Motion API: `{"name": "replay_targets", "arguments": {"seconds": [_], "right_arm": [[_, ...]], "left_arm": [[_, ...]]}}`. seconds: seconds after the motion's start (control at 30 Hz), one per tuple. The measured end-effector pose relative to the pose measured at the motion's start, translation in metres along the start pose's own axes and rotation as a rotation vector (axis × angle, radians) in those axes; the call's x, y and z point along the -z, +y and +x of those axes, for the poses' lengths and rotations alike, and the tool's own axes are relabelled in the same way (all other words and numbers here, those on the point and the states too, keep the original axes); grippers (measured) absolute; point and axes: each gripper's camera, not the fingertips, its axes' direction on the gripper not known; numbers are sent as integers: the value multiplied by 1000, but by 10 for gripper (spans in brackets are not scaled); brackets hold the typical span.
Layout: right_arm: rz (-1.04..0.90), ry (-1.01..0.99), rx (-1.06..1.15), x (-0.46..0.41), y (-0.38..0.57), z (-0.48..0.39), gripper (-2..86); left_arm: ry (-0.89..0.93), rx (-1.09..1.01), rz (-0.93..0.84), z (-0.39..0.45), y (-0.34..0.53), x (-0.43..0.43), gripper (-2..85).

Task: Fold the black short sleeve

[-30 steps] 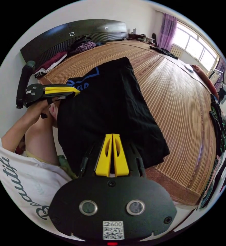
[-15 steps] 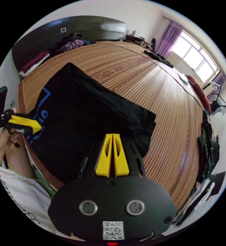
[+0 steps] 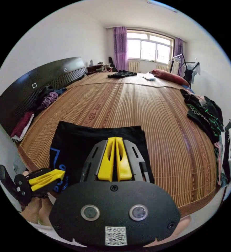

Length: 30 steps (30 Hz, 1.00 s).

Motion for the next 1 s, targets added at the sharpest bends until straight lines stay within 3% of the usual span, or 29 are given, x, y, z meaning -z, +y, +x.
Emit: {"name": "replay_targets", "arguments": {"seconds": [0.3,0.53,0.8,1.0], "right_arm": [[-42,3,38,0,18,-22,-9],[-104,-29,8,-8,47,-24,-9],[-156,-51,44,-9,100,-33,-9],[-176,-63,82,-7,133,-31,-8]], "left_arm": [[62,58,-79,-13,36,-36,4],[-110,-76,-55,11,57,-52,21],[-77,-185,-55,27,95,-61,74],[-367,-663,-82,62,138,-63,115]]}}
